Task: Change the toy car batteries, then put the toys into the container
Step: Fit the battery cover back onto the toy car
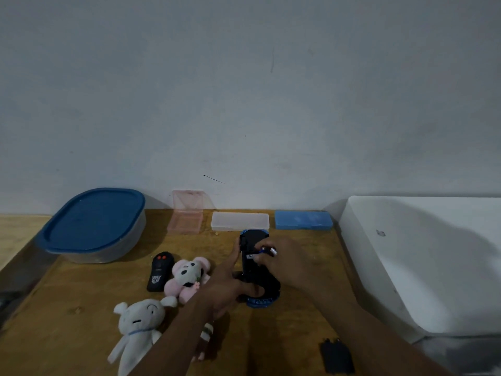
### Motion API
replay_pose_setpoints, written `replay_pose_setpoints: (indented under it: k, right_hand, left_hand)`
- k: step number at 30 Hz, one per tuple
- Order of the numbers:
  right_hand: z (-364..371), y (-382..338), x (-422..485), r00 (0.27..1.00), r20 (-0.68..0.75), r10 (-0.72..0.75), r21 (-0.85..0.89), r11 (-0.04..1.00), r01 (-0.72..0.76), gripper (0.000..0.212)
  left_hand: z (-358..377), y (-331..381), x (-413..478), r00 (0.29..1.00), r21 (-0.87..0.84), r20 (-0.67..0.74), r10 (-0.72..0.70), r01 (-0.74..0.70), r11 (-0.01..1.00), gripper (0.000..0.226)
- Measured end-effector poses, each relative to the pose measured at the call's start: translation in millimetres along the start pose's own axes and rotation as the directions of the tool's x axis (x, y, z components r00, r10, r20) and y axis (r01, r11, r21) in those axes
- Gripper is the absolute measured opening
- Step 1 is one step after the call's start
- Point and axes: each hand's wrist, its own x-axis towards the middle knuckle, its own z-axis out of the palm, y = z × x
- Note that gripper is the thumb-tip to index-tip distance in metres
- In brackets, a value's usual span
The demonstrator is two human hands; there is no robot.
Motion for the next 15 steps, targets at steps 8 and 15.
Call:
replay_pose_setpoints:
  k: [8,15]
  right_hand:
    - [9.8,1.3,-1.7,0.911,0.094,-0.401,-0.422,0.813,0.401,0.028]
    - [13.7,5.7,1.9,0.888,0.136,-0.439,-0.42,0.786,0.453,0.032]
  left_hand:
    - [-0.8,2.4,-2.0,1.0,-0.002,-0.005,-0.015,0.015,1.0,0.115]
    - [-5.2,-1.1,-2.3,1.0,0.006,-0.008,-0.009,0.009,1.0,0.117]
